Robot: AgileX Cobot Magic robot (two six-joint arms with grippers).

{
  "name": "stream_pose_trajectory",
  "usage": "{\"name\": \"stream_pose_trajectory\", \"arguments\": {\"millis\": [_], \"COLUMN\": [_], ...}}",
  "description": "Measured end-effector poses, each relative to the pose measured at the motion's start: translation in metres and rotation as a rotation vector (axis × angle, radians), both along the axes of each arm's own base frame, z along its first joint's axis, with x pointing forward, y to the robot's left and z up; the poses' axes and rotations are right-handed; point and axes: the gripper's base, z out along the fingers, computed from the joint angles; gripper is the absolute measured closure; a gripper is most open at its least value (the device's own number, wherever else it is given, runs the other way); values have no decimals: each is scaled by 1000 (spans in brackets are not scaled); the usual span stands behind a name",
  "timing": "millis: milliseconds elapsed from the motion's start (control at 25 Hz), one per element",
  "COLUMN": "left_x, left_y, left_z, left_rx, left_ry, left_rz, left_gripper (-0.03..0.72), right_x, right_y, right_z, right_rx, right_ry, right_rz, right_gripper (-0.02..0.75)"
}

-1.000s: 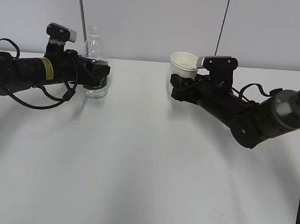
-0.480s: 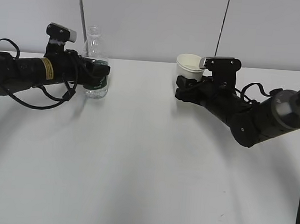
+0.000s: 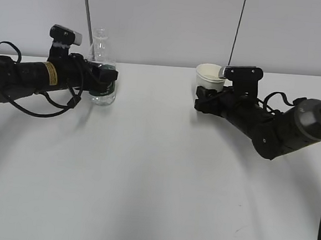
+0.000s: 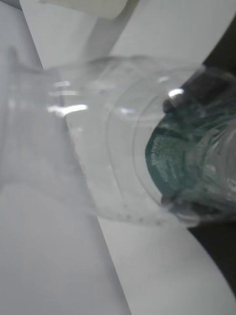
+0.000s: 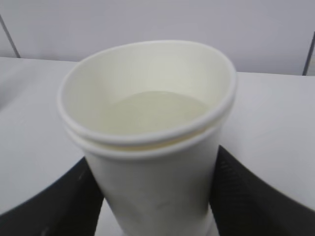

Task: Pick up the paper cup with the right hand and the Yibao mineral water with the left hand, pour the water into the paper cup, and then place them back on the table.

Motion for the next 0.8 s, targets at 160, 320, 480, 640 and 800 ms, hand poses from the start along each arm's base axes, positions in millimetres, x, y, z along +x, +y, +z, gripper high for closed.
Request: {"name": "stream_pose_trajectory", "arguments": {"millis": [160, 320, 480, 640, 800], "left_x": [0, 0, 0, 0, 0], "left_y": [0, 0, 0, 0, 0], "left_z": [0, 0, 0, 0, 0], "left_rx": [-1, -1, -1, -1, -1], "left_ry": [0, 0, 0, 0, 0], "left_rz": [-1, -1, -1, -1, -1], "left_gripper": [377, 377, 377, 377, 377], "right_x": [0, -6, -11, -15, -15], "right_y": [-6, -7, -10, -12, -12], "right_z": [-1, -4, -6, -8, -8], "right_rx": [1, -10, -8, -7, 6], "right_ry": [2, -17, -48, -53, -95], "right_rz": [-21, -13, -13, -16, -14], "right_gripper": [251, 252, 253, 253, 253]}}
